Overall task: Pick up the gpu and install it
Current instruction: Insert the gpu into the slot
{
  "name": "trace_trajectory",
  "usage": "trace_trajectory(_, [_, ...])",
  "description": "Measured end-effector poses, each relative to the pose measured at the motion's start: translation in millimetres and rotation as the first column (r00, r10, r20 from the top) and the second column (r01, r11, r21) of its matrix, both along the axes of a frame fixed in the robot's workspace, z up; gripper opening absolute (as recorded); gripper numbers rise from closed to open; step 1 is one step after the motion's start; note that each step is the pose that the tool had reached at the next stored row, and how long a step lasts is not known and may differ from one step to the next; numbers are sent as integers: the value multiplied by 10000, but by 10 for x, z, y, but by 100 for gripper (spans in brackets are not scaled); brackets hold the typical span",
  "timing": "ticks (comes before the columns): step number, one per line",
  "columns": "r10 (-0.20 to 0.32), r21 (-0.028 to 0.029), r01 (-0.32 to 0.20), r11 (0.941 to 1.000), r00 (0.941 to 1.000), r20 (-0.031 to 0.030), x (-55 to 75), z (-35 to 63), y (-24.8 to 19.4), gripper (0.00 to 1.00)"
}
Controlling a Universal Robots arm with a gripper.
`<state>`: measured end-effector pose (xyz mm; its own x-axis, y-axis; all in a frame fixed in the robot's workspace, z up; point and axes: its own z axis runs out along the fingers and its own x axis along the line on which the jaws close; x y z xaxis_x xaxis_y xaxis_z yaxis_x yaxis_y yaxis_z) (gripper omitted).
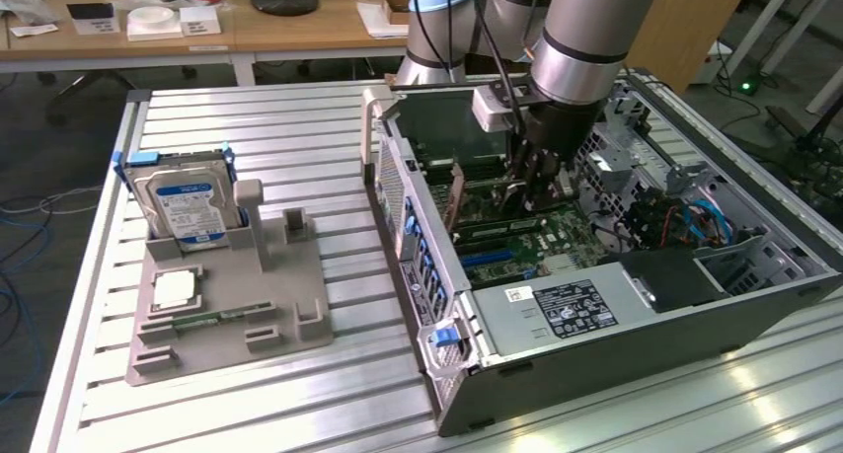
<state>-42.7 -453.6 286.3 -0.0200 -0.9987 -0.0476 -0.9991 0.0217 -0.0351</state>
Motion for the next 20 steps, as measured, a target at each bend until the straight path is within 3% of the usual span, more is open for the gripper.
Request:
trace_trajectory(11, [1,-1,-1,10000,10000,-2,-42,-104,0,28])
trace_trajectory(20, [-1,-2,1,10000,10000,-3,-44,-132,-22,28])
